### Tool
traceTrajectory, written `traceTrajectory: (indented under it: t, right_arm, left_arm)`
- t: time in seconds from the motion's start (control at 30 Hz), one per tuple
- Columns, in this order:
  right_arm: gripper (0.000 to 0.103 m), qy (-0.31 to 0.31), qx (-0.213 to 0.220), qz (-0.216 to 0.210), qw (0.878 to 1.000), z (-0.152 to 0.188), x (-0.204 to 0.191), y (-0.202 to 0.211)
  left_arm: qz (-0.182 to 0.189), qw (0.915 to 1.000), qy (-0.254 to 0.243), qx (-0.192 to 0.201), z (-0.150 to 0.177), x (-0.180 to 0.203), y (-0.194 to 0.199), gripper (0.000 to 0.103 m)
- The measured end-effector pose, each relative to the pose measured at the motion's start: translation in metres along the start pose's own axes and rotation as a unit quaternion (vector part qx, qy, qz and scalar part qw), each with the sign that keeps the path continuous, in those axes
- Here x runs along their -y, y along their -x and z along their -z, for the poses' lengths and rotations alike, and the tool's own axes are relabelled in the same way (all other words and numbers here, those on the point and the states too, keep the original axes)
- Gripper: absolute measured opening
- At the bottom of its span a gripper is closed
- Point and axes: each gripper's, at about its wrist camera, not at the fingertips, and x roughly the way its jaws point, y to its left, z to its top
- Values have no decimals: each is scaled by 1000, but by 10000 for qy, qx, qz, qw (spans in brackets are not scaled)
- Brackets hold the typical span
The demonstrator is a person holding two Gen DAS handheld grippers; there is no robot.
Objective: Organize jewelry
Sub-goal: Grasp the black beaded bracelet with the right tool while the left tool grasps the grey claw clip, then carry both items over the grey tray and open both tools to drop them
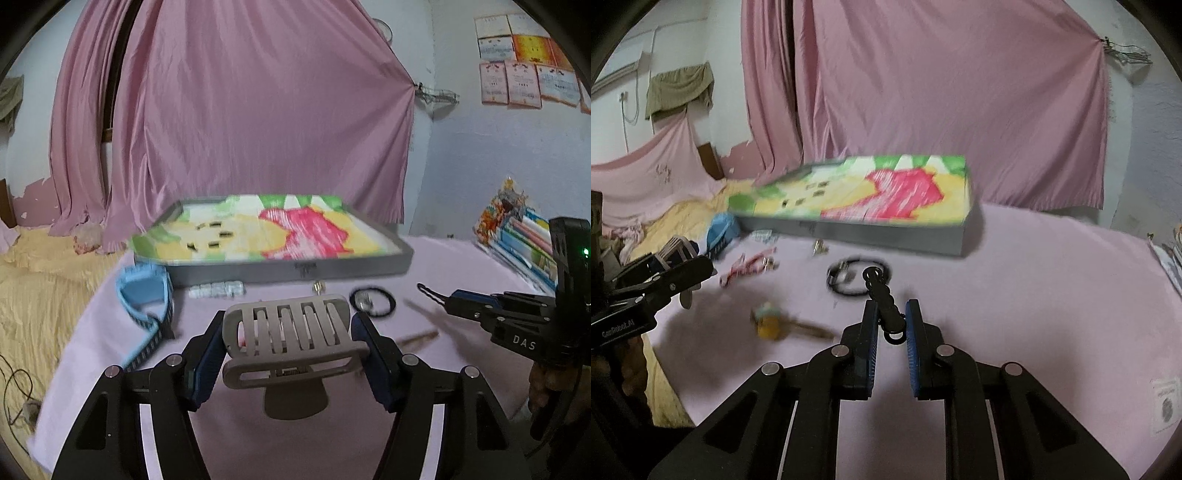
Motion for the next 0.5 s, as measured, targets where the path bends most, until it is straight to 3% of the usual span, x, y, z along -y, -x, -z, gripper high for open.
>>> traceTrajectory:
  t: [0.23,0.5]
  right_arm:
    - [13,49,163,-227,9996,-47,0,-18]
    - [13,37,-297,-690,9972,-98,-19,-98]
  left_arm:
    - [34,9996,281,70,-46,-23,-26,64]
    - [-336,9981,373,-354,-83,-51,-84,64]
